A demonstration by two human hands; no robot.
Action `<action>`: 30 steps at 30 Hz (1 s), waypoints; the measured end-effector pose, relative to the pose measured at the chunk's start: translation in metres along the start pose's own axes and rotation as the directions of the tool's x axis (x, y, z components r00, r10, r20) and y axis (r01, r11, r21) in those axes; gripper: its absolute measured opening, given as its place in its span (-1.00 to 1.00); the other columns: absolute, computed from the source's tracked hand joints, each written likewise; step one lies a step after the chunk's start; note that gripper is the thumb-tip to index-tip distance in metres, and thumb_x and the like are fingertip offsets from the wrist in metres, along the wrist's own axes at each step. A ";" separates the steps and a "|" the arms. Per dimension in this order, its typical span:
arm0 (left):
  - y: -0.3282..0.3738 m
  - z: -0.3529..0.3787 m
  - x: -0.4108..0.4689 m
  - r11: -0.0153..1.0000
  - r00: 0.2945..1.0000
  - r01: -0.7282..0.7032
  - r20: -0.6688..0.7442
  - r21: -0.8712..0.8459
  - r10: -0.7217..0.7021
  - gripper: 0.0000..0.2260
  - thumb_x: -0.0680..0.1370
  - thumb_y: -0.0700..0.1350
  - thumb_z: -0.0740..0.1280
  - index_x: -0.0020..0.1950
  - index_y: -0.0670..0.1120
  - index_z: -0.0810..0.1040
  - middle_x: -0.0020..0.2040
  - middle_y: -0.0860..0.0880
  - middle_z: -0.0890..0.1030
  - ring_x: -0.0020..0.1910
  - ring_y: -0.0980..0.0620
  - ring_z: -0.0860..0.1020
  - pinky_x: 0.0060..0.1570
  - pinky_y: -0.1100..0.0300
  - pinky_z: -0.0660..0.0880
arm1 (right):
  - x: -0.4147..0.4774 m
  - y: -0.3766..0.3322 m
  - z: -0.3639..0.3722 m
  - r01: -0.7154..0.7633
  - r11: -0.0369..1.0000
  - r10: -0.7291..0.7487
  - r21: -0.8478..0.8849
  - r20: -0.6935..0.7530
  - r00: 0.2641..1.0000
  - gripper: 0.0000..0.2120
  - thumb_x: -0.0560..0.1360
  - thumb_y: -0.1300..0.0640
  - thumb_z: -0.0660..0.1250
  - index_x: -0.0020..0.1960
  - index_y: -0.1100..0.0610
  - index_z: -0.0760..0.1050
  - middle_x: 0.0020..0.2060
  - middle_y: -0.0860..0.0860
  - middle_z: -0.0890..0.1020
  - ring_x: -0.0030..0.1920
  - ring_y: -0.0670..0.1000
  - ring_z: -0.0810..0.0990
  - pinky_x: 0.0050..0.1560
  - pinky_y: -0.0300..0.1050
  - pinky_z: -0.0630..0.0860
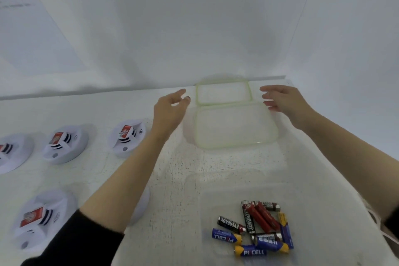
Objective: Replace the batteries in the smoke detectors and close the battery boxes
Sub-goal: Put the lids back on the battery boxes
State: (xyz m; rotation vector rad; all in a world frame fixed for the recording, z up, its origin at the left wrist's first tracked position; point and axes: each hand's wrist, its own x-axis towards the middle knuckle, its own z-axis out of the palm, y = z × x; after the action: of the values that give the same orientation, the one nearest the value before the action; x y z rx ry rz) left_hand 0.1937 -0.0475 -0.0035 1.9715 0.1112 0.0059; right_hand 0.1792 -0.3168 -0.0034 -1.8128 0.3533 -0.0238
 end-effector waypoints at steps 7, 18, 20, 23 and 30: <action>0.010 0.024 0.066 0.889 0.919 0.391 0.164 -0.240 -0.360 -0.90 0.52 -0.42 0.32 -0.15 -0.28 0.45 -0.24 -0.17 0.47 -0.34 -0.03 0.51 -0.51 0.27 0.55 | 0.054 -0.012 0.016 -0.312 0.949 0.312 0.039 0.001 0.950 -0.80 0.47 0.32 0.35 -0.28 0.19 0.41 -0.38 0.08 0.44 -0.43 -0.04 0.37 -0.45 -0.25 0.35; 0.050 -0.002 0.041 0.827 0.938 0.311 0.292 -0.468 -0.187 -0.63 0.52 -0.49 0.22 0.16 -0.10 0.54 -0.15 -0.07 0.56 -0.24 0.09 0.56 -0.36 0.33 0.57 | 0.009 -0.040 -0.014 -0.074 0.901 0.040 0.428 0.088 0.995 -0.82 0.58 0.17 0.19 0.09 0.07 0.55 -0.36 -0.01 0.63 -0.51 -0.08 0.46 -0.44 -0.27 0.44; 0.059 -0.015 0.023 0.805 0.937 0.293 0.322 -0.516 -0.134 -0.65 0.53 -0.48 0.16 0.10 -0.12 0.58 -0.12 -0.08 0.56 -0.22 0.09 0.58 -0.29 0.33 0.59 | -0.011 -0.046 -0.023 -0.120 0.819 0.024 0.561 0.174 0.984 -0.76 0.58 0.20 0.11 0.10 0.12 0.54 -0.21 0.07 0.70 -0.41 -0.05 0.58 -0.38 -0.25 0.51; 0.065 -0.032 -0.004 0.694 0.920 0.335 0.382 -0.637 -0.094 -0.67 0.52 -0.38 0.11 -0.11 -0.20 0.66 -0.07 -0.15 0.62 -0.14 -0.04 0.65 -0.01 0.14 0.63 | -0.040 -0.052 -0.036 -0.175 0.720 0.027 0.671 0.224 0.974 -0.70 0.56 0.09 0.10 0.09 0.16 0.57 -0.05 0.18 0.68 -0.31 0.01 0.62 -0.33 -0.24 0.54; 0.061 -0.043 -0.068 0.709 0.922 0.294 0.385 -0.641 -0.034 -0.90 0.32 -0.26 0.36 -0.26 -0.20 0.68 -0.22 -0.06 0.69 -0.24 0.08 0.66 -0.23 0.32 0.60 | -0.104 -0.042 -0.036 -0.086 0.768 -0.038 0.634 0.179 0.983 -0.89 0.51 0.17 0.28 -0.06 0.15 0.58 -0.18 0.03 0.67 -0.23 -0.06 0.66 -0.29 -0.26 0.56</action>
State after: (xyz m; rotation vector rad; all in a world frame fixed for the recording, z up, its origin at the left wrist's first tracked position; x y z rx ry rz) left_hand 0.1285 -0.0374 0.0723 1.1692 0.0436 -0.3753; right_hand 0.0826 -0.3156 0.0635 -1.1111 0.1993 0.0372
